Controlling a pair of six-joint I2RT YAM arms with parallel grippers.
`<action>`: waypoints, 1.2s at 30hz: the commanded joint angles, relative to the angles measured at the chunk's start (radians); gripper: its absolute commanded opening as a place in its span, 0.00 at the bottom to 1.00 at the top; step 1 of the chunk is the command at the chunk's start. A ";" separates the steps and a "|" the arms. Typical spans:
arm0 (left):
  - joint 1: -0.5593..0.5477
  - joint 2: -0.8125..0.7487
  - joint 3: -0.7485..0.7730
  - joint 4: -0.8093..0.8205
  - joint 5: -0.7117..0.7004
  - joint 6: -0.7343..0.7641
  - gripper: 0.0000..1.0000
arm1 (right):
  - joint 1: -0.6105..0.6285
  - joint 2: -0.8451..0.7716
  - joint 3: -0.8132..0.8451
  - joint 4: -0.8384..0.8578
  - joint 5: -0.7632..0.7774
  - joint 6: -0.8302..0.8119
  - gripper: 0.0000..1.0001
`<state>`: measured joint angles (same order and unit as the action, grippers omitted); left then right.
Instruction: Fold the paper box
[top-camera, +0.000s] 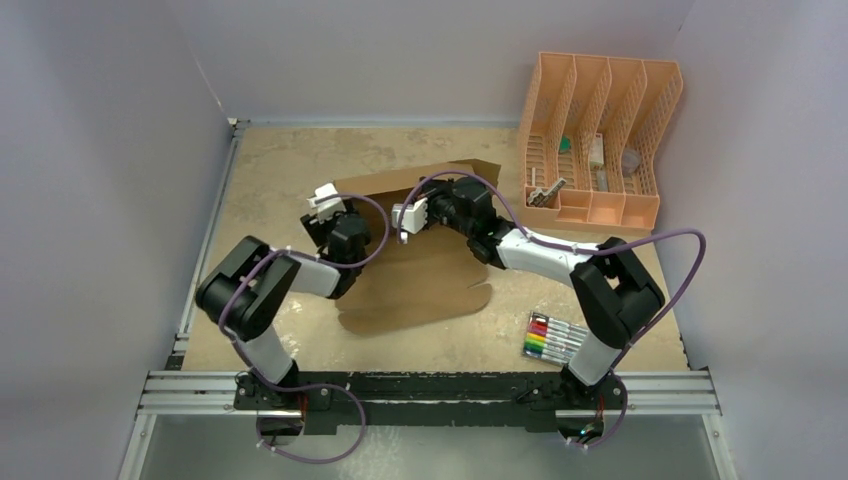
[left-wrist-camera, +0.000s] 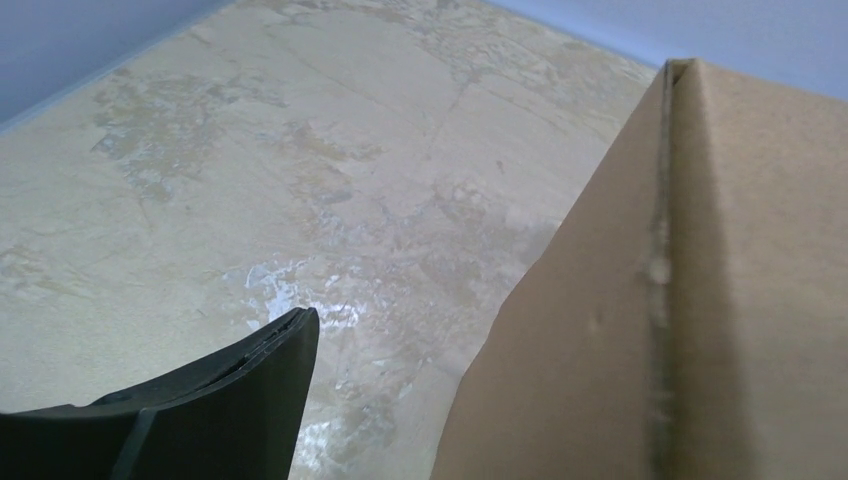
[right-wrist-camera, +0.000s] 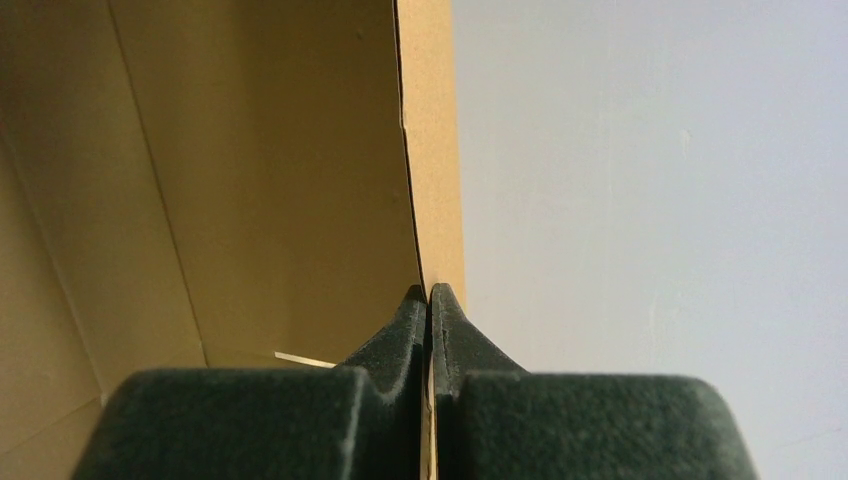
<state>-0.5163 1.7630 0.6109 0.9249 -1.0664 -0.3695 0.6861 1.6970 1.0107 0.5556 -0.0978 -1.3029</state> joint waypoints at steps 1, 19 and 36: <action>0.022 -0.172 -0.078 -0.011 0.172 -0.001 0.68 | -0.031 0.019 -0.025 -0.157 0.077 0.056 0.00; 0.025 -0.810 -0.190 -0.633 0.453 -0.239 0.81 | -0.030 -0.001 -0.011 -0.128 0.126 0.084 0.00; 0.259 -0.533 0.485 -1.053 0.733 -0.038 0.89 | -0.034 -0.117 0.054 -0.314 0.075 0.308 0.36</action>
<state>-0.2615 1.1645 0.9390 -0.0395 -0.4347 -0.4976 0.6655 1.6268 1.0195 0.3931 -0.0193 -1.1149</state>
